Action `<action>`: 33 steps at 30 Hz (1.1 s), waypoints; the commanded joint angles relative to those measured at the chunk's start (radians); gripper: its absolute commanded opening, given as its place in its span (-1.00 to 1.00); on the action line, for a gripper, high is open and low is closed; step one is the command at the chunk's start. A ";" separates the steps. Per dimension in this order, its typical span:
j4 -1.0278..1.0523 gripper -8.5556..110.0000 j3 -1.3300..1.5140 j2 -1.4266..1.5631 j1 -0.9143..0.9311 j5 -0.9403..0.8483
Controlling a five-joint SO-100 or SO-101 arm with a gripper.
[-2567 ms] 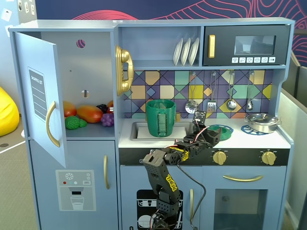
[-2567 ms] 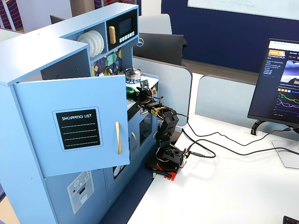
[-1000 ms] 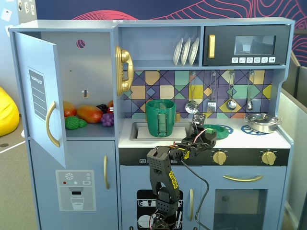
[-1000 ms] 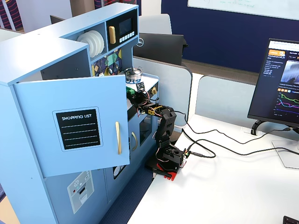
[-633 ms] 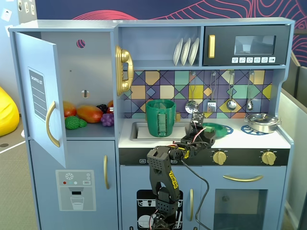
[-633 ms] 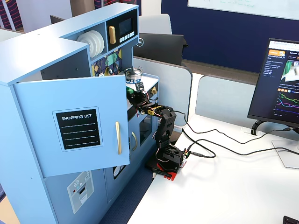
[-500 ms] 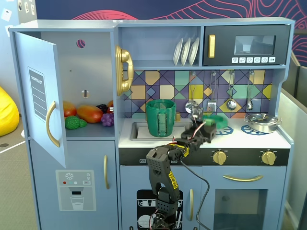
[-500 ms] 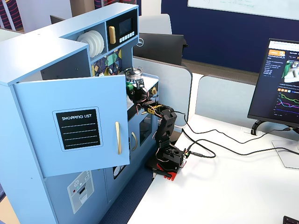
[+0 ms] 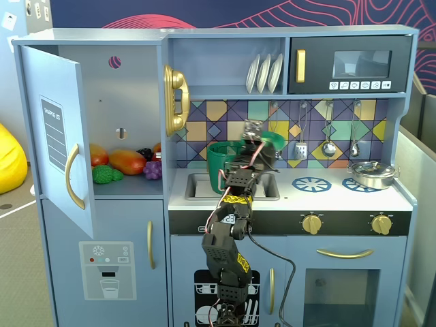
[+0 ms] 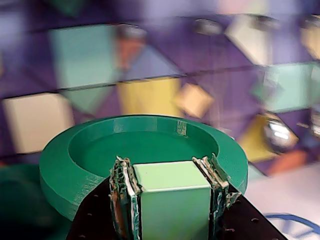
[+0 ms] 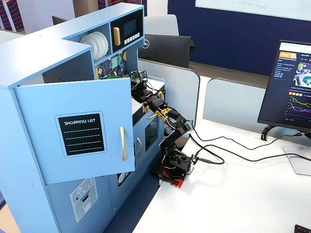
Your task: Pick up the lid from the counter and put it on the green recipient
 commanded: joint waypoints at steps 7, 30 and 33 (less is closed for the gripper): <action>0.097 -0.86 -0.183 0.044 -0.155 -0.046; 0.098 -0.86 -0.176 -0.046 -0.245 -0.104; 0.092 -0.86 -0.173 -0.057 -0.244 -0.106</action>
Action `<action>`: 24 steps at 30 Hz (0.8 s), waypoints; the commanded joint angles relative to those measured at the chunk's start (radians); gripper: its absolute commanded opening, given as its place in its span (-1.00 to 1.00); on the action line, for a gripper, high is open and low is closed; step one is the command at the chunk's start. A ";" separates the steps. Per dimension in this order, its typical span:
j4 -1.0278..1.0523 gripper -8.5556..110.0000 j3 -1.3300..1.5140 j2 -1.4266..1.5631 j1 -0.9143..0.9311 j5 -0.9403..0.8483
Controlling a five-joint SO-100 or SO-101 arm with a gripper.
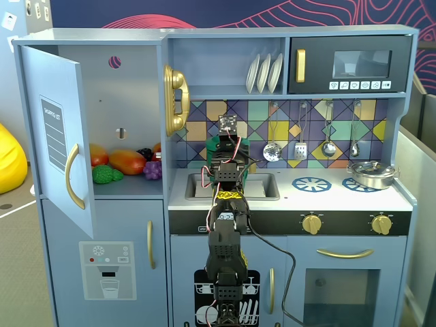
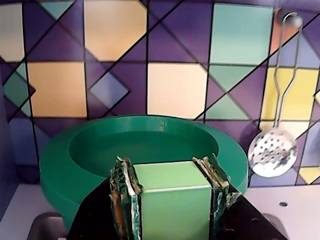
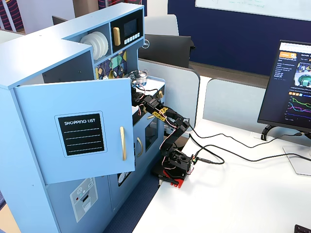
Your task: Pick up the lid from the counter and put it on the green recipient
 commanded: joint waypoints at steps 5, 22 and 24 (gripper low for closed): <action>-0.040 -0.86 -0.074 -0.002 -0.012 -0.021; -0.017 -0.86 -0.009 0.011 0.043 -0.046; -0.011 -0.86 0.011 0.025 0.051 -0.048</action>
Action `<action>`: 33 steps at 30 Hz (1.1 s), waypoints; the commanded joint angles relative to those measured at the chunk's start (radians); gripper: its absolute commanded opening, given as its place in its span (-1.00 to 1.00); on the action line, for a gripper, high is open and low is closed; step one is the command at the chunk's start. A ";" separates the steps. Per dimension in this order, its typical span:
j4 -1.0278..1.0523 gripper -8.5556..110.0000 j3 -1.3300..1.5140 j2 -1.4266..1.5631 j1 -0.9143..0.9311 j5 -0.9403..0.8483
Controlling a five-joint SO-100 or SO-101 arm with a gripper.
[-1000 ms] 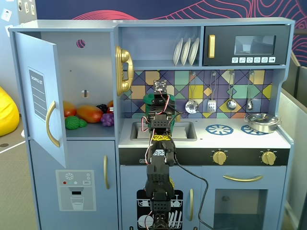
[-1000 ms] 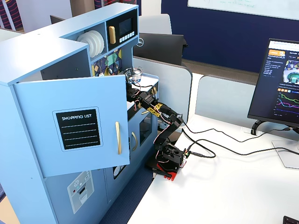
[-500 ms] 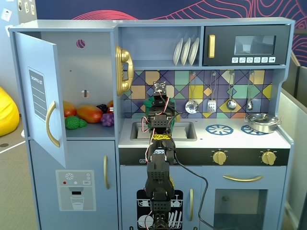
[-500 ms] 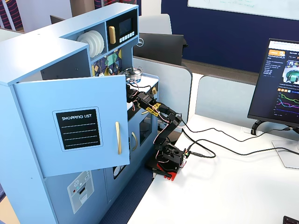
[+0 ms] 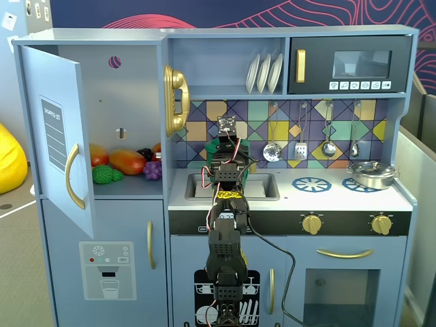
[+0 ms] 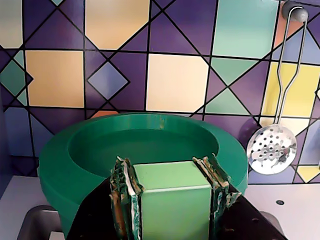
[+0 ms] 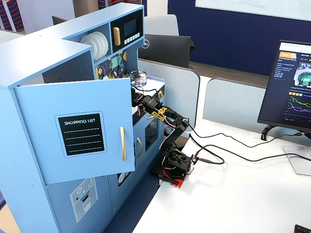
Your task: Pick up the lid from the counter and put it on the green recipient
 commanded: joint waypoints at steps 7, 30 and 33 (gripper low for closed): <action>0.006 -0.67 0.028 0.072 0.057 -0.005; 0.298 -0.17 -0.032 0.284 0.026 -0.003; 0.397 -0.17 -0.009 0.370 0.020 0.003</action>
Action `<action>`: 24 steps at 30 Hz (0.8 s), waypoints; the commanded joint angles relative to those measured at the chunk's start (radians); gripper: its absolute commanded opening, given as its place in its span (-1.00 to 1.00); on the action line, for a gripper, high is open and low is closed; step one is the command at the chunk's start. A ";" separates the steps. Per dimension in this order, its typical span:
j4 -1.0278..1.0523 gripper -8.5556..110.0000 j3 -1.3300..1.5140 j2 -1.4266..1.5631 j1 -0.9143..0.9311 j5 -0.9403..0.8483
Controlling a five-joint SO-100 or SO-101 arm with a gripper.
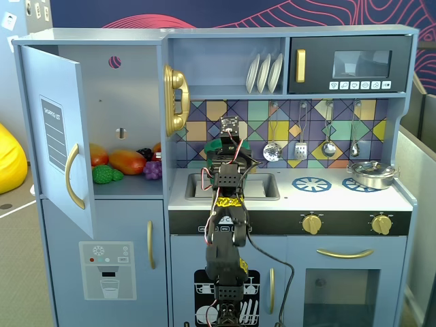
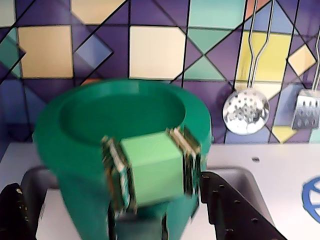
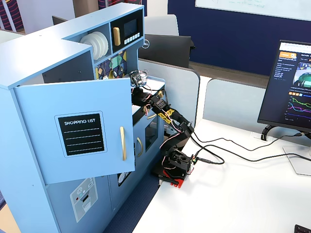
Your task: Pick up the lid from the counter and put it on the green recipient
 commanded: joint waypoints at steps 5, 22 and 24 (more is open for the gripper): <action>0.219 -0.19 0.110 0.298 -0.002 0.009; 0.311 -0.86 1.011 0.629 0.025 0.089; 0.276 -0.86 1.092 0.637 -0.006 0.158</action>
